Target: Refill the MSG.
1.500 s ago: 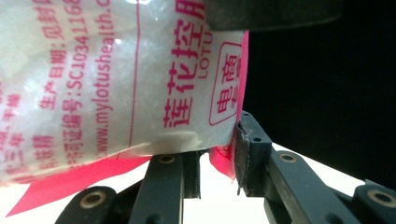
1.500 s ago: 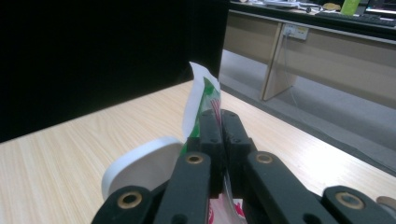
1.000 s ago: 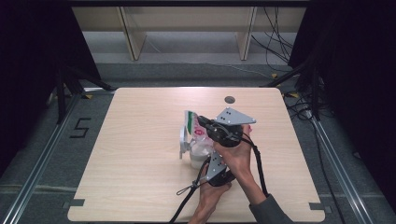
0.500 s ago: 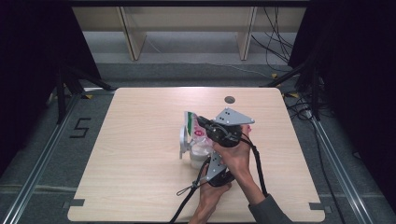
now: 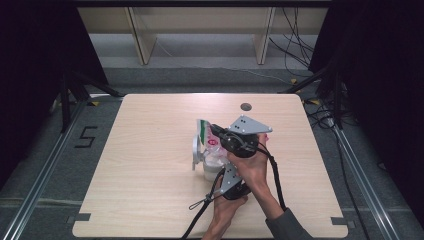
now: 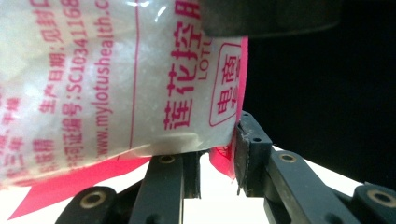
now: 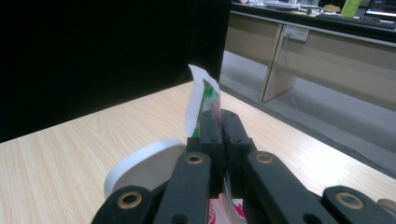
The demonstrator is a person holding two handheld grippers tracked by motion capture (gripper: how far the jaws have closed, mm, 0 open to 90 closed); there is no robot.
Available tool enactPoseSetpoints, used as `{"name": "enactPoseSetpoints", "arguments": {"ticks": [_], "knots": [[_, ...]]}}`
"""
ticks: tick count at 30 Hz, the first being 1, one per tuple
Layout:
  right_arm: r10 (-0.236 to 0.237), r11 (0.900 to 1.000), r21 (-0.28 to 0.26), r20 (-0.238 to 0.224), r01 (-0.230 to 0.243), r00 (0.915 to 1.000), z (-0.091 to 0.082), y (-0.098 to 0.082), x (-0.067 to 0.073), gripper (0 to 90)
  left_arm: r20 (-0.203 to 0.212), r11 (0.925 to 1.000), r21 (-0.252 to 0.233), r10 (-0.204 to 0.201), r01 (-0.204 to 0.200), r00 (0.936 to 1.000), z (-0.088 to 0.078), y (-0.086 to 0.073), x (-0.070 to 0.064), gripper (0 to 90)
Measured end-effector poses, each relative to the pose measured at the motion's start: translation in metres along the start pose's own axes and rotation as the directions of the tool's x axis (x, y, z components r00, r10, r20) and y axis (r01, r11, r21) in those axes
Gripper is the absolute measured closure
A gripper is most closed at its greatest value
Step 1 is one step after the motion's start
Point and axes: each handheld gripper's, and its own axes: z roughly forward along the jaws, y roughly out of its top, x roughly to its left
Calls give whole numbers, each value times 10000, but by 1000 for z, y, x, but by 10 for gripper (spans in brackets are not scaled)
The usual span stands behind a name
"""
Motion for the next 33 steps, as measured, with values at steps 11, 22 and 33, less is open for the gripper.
{"name": "enactPoseSetpoints", "arguments": {"ticks": [11, 22, 33], "knots": [[-68, 10000, 52, -48, 69, 10000, 1, 0, 0, 898, -29, 10000, -83, 1, -2, 10000, 0, 0, 1, 734], [-263, 9996, 129, -34, 263, 9996, 4, -2, 1, 898, -271, 9930, 769, 918, -894, 9954, -5, 1, 8, 734], [-164, 9999, 34, -96, 165, 9998, 4, -2, 0, 898, -292, 9815, 1223, 1520, -1474, 9879, -9, 3, 13, 735]]}}
